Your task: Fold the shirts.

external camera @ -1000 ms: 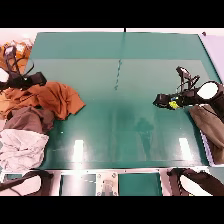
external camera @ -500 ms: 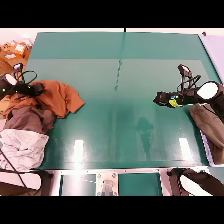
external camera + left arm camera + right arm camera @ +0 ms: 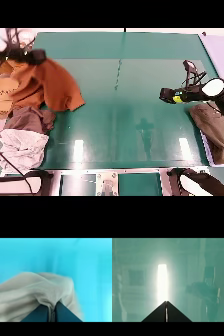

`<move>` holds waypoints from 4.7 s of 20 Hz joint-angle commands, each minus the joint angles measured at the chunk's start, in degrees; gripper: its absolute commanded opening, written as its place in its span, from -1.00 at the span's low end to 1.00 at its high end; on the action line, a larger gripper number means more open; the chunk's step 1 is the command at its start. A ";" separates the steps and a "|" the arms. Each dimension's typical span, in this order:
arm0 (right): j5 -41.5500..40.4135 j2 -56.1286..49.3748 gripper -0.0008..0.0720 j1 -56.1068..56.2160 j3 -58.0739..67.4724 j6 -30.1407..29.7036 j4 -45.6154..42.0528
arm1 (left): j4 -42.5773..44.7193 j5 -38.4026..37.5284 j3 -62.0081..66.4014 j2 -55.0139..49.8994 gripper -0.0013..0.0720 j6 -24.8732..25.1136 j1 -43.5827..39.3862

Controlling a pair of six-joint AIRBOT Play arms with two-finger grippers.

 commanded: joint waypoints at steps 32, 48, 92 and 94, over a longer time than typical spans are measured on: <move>-6.67 -9.11 0.52 25.11 -19.06 8.41 17.75 | -1.44 -17.81 -12.31 -2.14 0.96 -4.48 -8.07; 2.99 -14.12 -0.94 -7.63 -11.91 -8.41 11.72 | -14.53 -0.98 -22.25 -6.10 0.96 0.59 -8.07; 6.12 23.39 -0.94 -20.68 25.79 1.60 14.56 | -2.47 -10.84 -11.39 34.75 -0.91 -0.63 -8.07; -1.79 19.87 -0.94 -20.44 15.34 -4.59 21.62 | -6.10 -0.46 -21.59 34.23 -0.91 0.90 -8.07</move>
